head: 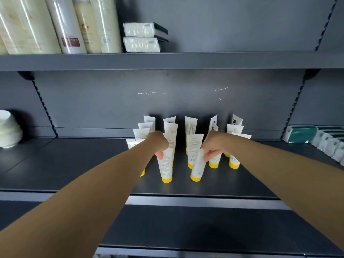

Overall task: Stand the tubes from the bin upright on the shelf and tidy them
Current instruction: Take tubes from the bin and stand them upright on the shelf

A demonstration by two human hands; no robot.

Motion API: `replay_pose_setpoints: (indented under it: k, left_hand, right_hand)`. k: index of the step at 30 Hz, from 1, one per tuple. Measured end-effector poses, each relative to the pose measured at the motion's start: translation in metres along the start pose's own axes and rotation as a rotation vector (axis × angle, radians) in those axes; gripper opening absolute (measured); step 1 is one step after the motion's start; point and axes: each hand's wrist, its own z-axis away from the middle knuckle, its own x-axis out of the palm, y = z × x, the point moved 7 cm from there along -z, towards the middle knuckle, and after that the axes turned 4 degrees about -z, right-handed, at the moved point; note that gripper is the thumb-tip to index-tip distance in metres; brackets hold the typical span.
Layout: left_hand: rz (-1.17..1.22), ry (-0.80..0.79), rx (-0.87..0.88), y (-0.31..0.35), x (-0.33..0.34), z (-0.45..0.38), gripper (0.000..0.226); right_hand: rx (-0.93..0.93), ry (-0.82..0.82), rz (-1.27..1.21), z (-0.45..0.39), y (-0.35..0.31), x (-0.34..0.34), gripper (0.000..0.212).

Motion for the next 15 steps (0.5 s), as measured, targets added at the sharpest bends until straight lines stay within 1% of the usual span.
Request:
replay_pose_setpoints:
  k: [1,3,4,6,7,8,11,13,15]
  left_hand:
    - [0.039,-0.039,-0.034,-0.002,0.001,-0.002,0.042]
    - [-0.082,-0.066,0.058,0.003,0.001,0.0,0.041]
    - [-0.104,-0.081,0.107,0.004,0.004,-0.003,0.038]
    - [-0.161,-0.076,0.077,-0.001,0.005,-0.006,0.025]
    - [-0.19,-0.068,0.074,-0.002,0.005,-0.007,0.022]
    - [-0.208,-0.051,0.078,-0.004,0.005,-0.01,0.025]
    - [-0.116,-0.011,0.063,-0.006,0.005,-0.015,0.049]
    - [-0.11,-0.015,0.079,-0.008,0.009,-0.018,0.055]
    - [-0.14,0.022,0.114,-0.008,0.01,-0.017,0.056]
  right_hand:
    - [-0.003,-0.011,0.019,-0.002,-0.001,0.0,0.037]
    - [-0.003,-0.03,0.042,-0.004,-0.002,0.002,0.038]
    - [0.0,-0.032,0.072,-0.004,-0.002,0.004,0.041]
    - [-0.015,-0.008,0.127,-0.006,-0.003,0.006,0.049]
    - [-0.036,0.007,0.138,-0.007,-0.004,0.007,0.052]
    - [-0.061,0.018,0.155,-0.008,-0.006,0.009,0.055]
    - [-0.143,0.082,0.302,-0.01,-0.009,0.009,0.059]
    - [-0.215,0.169,0.48,-0.005,-0.015,0.006,0.054]
    - [-0.289,0.259,0.695,0.0,-0.022,0.003,0.052]
